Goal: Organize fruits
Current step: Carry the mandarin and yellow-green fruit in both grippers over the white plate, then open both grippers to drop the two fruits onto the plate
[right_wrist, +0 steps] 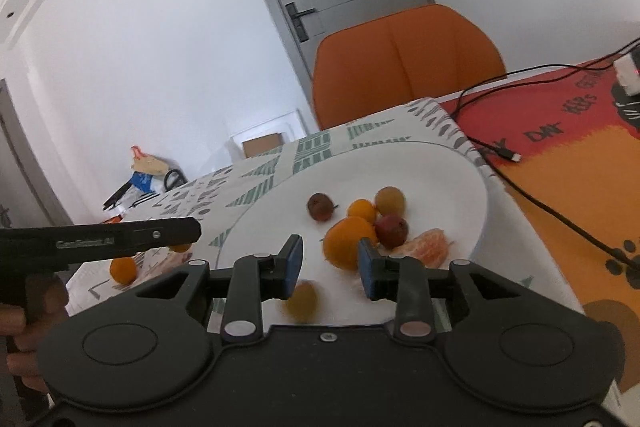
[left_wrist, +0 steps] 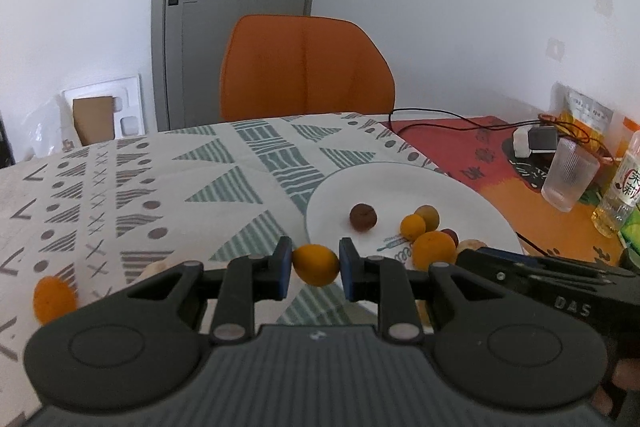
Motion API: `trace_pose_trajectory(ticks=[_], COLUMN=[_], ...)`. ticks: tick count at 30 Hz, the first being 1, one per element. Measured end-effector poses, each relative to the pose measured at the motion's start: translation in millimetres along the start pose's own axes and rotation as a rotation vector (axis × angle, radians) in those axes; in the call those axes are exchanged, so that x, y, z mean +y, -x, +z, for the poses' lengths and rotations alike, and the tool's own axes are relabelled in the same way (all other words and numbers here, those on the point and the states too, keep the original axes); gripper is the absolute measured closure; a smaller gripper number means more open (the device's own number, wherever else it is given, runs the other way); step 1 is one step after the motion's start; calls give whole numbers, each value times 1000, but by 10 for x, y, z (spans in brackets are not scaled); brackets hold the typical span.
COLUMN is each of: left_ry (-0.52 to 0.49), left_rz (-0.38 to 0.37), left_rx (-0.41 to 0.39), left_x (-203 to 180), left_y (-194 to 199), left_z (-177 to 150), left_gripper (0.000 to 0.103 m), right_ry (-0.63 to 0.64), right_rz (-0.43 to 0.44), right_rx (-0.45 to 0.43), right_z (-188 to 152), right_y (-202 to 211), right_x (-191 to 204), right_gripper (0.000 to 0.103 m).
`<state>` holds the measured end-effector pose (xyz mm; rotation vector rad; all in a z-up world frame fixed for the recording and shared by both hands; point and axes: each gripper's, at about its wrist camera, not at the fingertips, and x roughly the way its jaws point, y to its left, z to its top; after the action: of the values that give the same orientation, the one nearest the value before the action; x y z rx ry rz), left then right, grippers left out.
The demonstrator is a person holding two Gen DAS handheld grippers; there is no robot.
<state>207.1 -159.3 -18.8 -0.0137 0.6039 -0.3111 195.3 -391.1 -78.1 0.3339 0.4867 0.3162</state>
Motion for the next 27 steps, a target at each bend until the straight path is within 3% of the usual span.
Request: trace_pose_trajectory(ticks=[9, 17, 25, 27], left_ry=[-14, -9, 9, 11], left_rz=[-19, -21, 1, 11], left_rx=[12, -13, -25, -29], left_x=[-111, -146, -68, -28], left_y=[-159, -86, 100, 159], left_z=[65, 119, 170, 162], left_gripper=[79, 79, 74, 66], right_ry=[-5, 3, 2, 2], right_rz=[-34, -32, -18, -24], right_rx=[-17, -33, -30, -30], right_z=[-9, -10, -9, -2], right_y=[53, 91, 90, 86], right_x=[-47, -34, -17, -9], right_gripper=[69, 61, 57, 57])
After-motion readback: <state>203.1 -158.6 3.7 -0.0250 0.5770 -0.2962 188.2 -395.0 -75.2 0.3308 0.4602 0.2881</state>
